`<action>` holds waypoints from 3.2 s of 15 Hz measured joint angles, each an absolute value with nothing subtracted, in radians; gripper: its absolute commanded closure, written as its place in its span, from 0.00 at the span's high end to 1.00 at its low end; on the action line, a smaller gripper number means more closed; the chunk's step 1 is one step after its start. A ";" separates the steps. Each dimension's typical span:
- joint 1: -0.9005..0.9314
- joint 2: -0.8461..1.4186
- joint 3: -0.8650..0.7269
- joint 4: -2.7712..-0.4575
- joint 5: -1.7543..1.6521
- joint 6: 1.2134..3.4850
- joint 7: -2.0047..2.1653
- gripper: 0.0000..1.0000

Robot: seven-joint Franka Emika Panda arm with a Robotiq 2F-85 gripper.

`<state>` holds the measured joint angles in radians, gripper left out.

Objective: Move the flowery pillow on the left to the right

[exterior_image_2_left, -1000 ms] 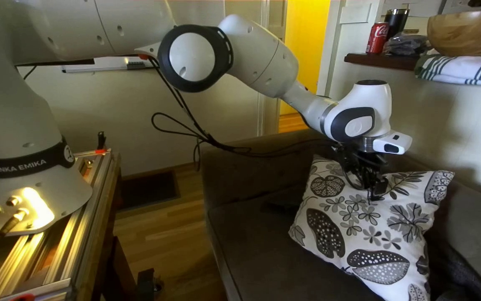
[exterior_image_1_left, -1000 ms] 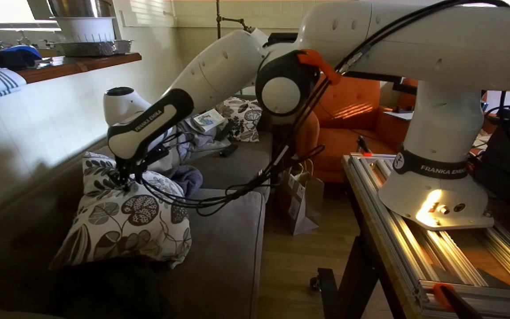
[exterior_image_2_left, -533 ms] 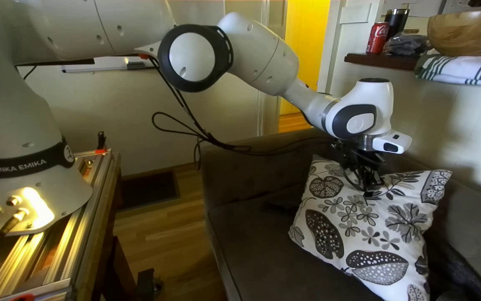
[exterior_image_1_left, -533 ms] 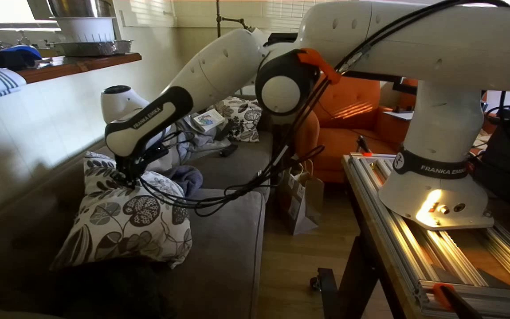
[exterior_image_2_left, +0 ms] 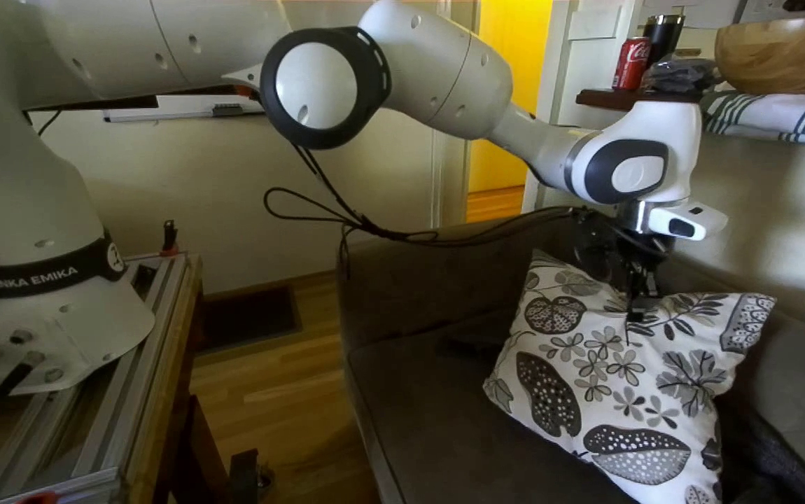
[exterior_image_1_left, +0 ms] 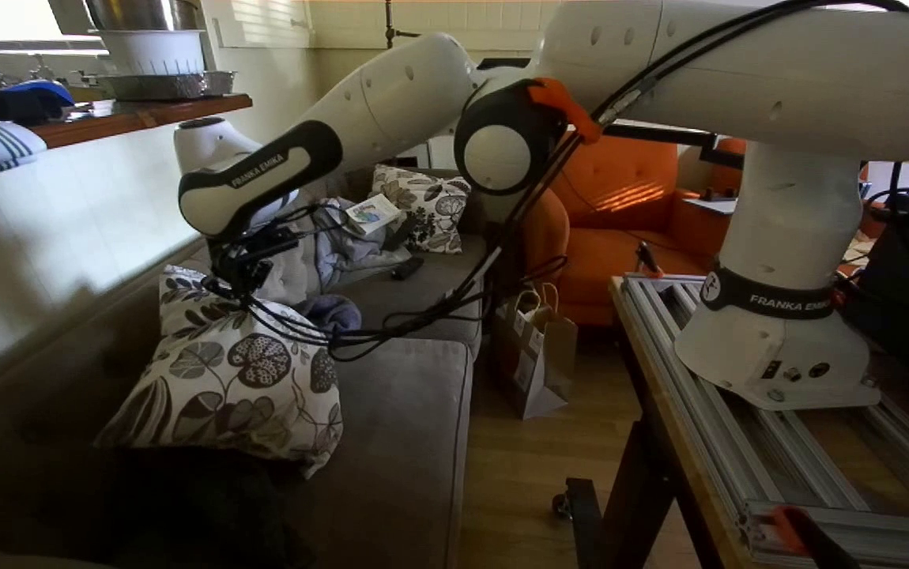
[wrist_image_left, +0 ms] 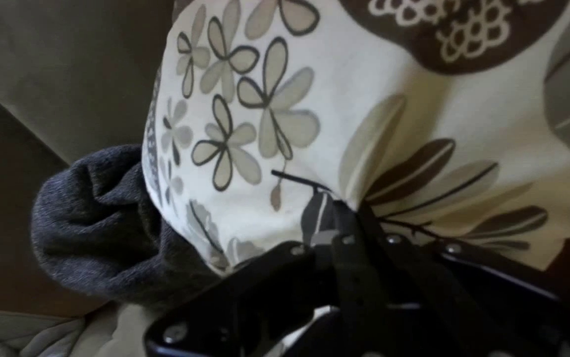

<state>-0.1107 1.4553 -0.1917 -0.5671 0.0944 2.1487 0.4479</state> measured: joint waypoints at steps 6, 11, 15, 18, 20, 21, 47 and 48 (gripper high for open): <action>-0.192 1.362 -0.301 -0.541 0.094 2.144 0.624 0.03; -0.246 1.295 -0.389 -0.538 0.094 2.144 0.761 0.03; -0.251 1.291 -0.402 -0.539 0.093 2.144 0.789 0.01; -0.258 1.297 -0.375 -0.549 0.102 2.139 0.743 0.01; -0.285 1.315 -0.334 -0.553 0.123 2.119 0.696 0.01; -0.304 1.323 -0.321 -0.553 0.131 2.109 0.679 0.01; -0.543 1.406 -0.106 -0.456 0.130 2.118 0.429 0.01; -0.538 1.419 -0.106 -0.456 0.130 2.135 0.431 0.01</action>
